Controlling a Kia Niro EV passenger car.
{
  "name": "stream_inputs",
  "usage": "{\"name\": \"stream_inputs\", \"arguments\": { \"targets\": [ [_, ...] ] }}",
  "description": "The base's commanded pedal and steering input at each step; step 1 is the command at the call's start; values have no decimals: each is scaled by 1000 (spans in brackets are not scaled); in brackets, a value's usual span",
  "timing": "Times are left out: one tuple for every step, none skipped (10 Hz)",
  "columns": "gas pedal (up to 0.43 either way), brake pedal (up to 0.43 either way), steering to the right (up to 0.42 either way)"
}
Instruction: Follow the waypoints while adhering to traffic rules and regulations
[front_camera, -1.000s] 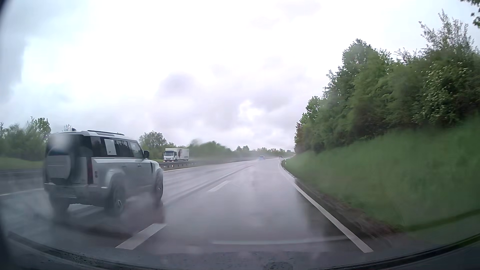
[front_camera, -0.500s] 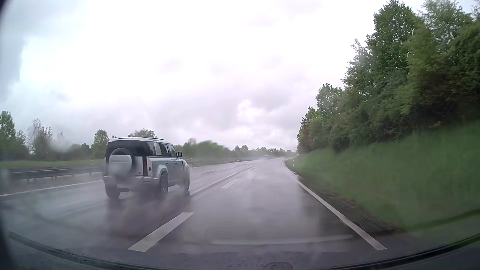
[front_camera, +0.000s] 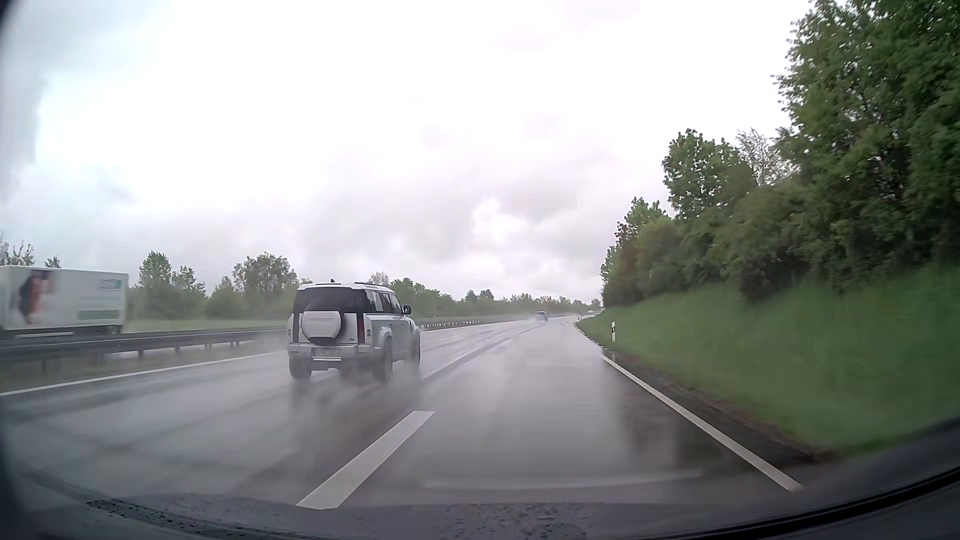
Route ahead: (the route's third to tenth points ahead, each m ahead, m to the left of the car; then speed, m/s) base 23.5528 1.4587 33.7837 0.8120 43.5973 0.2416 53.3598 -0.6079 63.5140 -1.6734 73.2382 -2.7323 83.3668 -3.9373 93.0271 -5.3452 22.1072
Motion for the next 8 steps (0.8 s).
{"name": "stream_inputs", "arguments": {
  "targets": [
    [358, 0, 1],
    [358, 0, 1],
    [358, 0, 1],
    [358, 0, 3],
    [358, 0, 4],
    [350, 0, 6],
    [350, 0, 7],
    [350, 0, 8]
  ]
}}
